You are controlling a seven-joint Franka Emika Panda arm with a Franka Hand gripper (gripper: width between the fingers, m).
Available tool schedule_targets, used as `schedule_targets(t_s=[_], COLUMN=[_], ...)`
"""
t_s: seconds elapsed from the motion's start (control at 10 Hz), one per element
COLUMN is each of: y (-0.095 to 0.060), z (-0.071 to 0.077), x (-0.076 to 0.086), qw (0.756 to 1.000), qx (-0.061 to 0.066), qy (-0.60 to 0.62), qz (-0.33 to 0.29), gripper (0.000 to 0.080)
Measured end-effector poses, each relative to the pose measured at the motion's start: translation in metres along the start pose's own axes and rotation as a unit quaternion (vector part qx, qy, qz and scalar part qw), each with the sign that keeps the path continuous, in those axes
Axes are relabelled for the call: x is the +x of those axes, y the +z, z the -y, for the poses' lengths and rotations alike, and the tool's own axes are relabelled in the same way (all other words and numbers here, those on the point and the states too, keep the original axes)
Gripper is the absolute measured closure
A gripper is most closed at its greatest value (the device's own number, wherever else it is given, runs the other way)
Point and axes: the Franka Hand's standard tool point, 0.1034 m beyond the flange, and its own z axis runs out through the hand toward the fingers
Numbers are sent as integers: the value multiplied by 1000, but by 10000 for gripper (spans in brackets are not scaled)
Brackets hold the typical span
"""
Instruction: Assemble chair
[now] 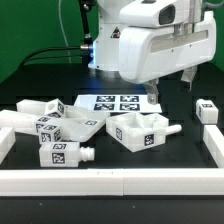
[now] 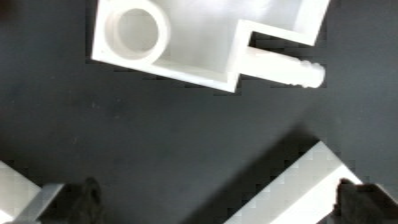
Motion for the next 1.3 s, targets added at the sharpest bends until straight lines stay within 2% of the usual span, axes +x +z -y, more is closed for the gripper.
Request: schedule_targets(t_s=[0.4,0.7,0.8,1.1,1.3], y=[3,34,39,40,62], z=[1,29,33,33,42], x=[-2,-41,-47,-46,-51], qw=[1000,1000,1000,1000,1000], qx=[2,11,13,14,16], qy=[-3,0,1,2,18], qz=[1,7,9,9,4], gripper=[150,150,150,150,150])
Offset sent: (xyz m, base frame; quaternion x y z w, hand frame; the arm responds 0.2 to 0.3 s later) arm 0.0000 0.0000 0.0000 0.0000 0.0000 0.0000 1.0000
